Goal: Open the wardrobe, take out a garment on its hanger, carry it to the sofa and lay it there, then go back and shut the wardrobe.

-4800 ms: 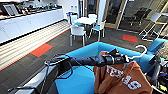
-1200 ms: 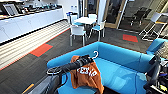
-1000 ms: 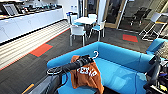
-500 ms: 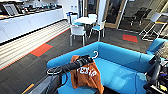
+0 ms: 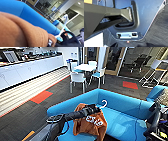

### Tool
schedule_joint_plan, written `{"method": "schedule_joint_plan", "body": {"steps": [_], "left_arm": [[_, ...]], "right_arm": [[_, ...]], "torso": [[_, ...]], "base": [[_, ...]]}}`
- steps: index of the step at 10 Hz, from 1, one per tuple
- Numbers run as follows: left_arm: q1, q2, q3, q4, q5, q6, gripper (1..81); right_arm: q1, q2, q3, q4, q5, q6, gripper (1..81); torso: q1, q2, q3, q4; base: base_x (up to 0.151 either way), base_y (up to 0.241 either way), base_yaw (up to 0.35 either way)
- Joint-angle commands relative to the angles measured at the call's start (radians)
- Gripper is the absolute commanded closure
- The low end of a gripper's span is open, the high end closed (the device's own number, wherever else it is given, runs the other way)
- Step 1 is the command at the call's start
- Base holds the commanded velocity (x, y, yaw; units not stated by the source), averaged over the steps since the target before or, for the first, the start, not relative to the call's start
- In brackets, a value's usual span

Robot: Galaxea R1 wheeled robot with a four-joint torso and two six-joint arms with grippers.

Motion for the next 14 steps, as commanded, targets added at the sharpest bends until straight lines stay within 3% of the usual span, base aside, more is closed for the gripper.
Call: {"method": "schedule_joint_plan", "body": {"steps": [1, 5, 11, 14], "left_arm": [[-0.165, -0.087, 0.280, 0.023, -0.027, 0.001, 81.1], [-0.168, -0.070, 0.107, 0.028, -0.030, 0.001, 81.1], [-0.184, -0.099, -0.029, 0.025, -0.032, 0.001, 81.1], [-0.172, -0.208, 0.067, 0.017, -0.072, -0.002, 81.1]], "right_arm": [[0.002, 0.007, 0.004, -0.014, -0.072, -0.005, 1.0], [-0.003, 0.010, 0.003, -0.019, -0.072, -0.005, 1.0], [-0.004, 0.012, 0.003, -0.019, -0.072, -0.005, 1.0], [-0.006, 0.010, 0.001, -0.019, -0.072, -0.005, 1.0]], "torso": [[0.000, 0.000, 0.000, 0.000], [0.000, 0.000, 0.000, 0.000], [0.000, 0.000, 0.000, 0.000], [0.000, 0.000, 0.000, 0.000]], "base": [[0.000, 0.000, 0.000], [0.000, 0.000, 0.000], [0.000, 0.000, 0.000], [0.000, 0.000, 0.000]]}}
